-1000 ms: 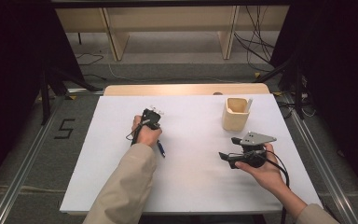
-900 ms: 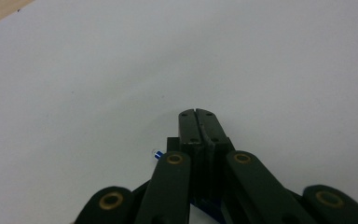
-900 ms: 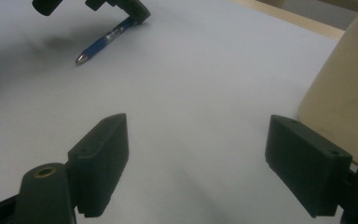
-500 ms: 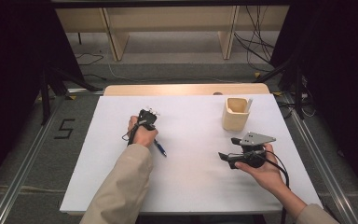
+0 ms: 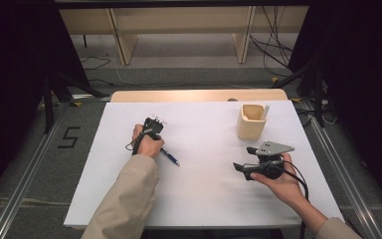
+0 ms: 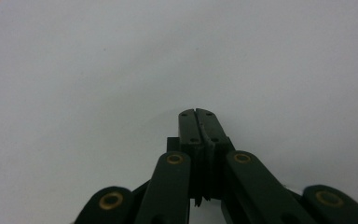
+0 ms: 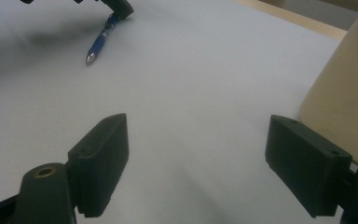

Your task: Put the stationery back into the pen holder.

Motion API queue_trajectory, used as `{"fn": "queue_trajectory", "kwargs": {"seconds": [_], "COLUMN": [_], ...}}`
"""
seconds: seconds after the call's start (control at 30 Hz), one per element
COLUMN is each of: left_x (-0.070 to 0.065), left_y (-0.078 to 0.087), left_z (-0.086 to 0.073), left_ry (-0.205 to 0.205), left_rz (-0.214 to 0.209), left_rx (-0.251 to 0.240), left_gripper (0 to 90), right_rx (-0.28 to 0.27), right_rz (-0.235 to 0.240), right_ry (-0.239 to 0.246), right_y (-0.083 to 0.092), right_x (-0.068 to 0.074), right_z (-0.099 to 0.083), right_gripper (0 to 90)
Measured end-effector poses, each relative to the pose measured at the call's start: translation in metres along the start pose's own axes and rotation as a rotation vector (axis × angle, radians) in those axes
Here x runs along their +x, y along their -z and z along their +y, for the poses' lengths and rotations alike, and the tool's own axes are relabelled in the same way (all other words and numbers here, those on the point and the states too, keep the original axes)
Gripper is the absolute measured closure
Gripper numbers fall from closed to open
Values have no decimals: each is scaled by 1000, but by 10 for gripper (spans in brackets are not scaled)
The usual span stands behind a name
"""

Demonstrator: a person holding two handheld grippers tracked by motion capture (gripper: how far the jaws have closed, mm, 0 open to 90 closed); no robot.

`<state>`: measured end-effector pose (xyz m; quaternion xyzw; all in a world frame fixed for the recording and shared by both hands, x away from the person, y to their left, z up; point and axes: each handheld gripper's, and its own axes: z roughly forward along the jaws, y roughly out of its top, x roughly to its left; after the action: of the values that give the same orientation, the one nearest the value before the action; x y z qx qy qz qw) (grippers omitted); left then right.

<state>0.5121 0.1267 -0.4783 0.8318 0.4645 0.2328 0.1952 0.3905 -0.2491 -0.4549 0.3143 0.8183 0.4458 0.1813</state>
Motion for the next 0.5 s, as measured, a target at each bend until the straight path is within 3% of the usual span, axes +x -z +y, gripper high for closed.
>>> {"fn": "queue_trajectory", "kwargs": {"seconds": [0.17,0.5], "left_x": [3,9], "left_y": [2,10], "left_z": [-3,-11], "left_ry": [3,-29], "left_rz": [-3,-5], "left_rx": [14,74], "left_gripper": [898,898], "right_rx": [2,1], "right_rz": [0,1], "right_ry": [1,0], "right_y": [0,0], "right_x": [0,0], "right_z": [0,0], "right_gripper": [222,222]}}
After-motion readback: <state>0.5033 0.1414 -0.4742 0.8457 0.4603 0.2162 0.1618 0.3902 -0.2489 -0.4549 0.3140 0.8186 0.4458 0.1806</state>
